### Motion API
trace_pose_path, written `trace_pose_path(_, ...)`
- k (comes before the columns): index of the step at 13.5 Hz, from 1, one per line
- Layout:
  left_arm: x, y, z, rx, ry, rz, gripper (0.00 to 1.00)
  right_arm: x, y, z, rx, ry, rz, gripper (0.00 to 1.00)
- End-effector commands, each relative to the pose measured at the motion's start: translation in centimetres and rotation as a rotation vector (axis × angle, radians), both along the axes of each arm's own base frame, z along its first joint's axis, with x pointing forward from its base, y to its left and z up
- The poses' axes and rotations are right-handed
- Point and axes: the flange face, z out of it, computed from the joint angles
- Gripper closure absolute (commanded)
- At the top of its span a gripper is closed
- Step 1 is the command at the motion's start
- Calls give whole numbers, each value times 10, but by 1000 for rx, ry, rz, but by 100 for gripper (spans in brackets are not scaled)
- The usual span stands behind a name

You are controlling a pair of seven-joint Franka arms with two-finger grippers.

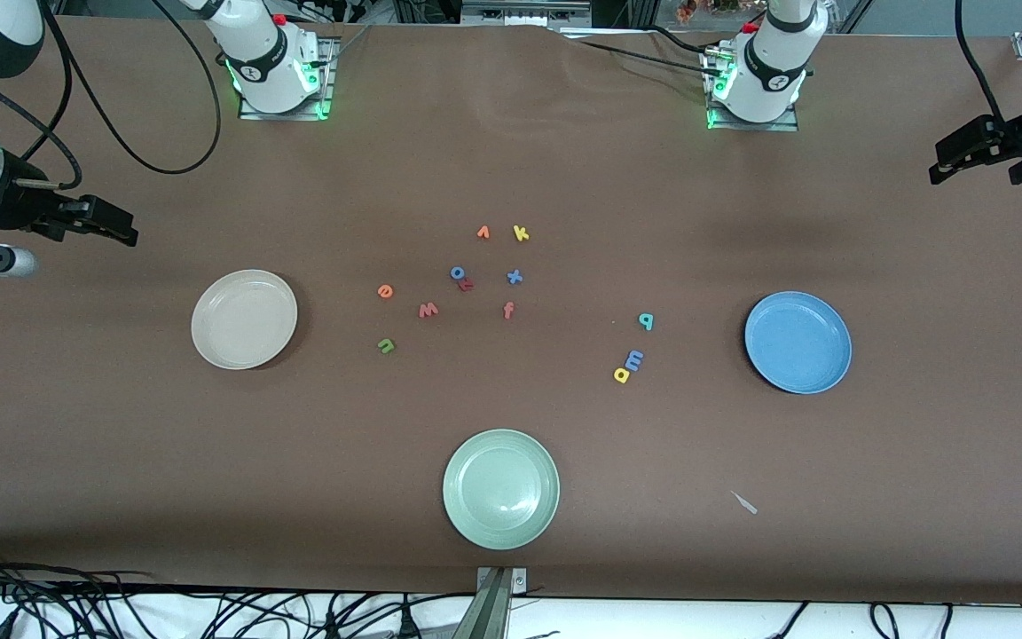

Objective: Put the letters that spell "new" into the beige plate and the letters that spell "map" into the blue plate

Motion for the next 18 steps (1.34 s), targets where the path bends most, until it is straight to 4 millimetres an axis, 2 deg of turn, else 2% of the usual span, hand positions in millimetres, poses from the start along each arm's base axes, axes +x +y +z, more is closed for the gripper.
trace_pose_path(1, 3, -2, 5, -18, 7, 2, 0, -1, 1, 3, 0, 5, 6, 0)
trace_pose_path(18, 3, -3, 0, -17, 38, -7, 0, -2, 2, 4, 0, 5, 7, 0)
